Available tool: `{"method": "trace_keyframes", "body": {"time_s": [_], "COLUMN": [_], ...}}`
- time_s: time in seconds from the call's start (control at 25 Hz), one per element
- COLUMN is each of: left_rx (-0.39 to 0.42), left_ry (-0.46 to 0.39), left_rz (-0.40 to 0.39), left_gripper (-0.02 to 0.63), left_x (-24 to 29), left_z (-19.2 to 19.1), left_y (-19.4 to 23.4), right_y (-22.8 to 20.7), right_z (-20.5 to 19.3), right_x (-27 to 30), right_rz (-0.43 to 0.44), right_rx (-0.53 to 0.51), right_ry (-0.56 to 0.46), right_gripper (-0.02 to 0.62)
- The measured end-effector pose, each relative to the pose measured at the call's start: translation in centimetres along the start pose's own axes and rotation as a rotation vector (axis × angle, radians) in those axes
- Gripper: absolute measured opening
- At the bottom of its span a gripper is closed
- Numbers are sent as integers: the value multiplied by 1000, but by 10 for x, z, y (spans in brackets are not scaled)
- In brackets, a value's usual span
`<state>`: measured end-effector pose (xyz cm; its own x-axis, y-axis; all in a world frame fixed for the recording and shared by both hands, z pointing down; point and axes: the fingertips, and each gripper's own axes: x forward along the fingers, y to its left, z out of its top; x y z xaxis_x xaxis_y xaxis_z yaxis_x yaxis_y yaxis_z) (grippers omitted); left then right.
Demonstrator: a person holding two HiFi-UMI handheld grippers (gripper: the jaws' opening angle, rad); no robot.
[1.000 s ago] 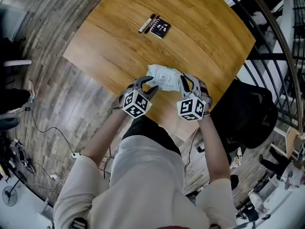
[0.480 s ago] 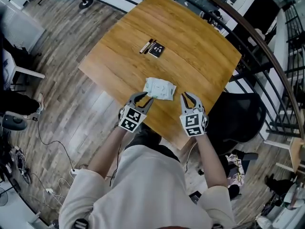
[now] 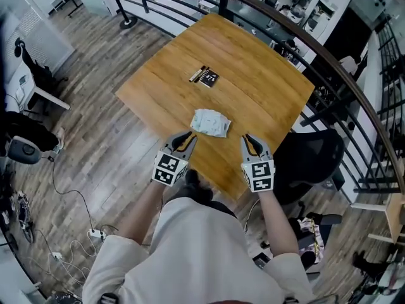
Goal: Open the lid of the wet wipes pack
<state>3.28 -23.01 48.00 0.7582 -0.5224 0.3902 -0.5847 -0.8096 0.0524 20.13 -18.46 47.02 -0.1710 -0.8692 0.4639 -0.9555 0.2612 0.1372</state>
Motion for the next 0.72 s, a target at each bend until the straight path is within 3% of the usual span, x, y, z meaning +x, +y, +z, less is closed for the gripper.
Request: {"method": "trace_keyframes", "body": {"time_s": [0.36,0.72], "left_rx": [-6,-17], "left_ry": [-71,-114], "left_rz": [42,35], "left_gripper": [31,9], "left_x": [-53,-93], "left_z": [21,41], "left_y": [-11,13], "right_y": [16,32], "right_z": [17,42], "right_x": [-43,-62], "right_rz": [-6,-75], "right_rx": [16,65], "right_ry": [-60,-101], "right_gripper": [37,23]}}
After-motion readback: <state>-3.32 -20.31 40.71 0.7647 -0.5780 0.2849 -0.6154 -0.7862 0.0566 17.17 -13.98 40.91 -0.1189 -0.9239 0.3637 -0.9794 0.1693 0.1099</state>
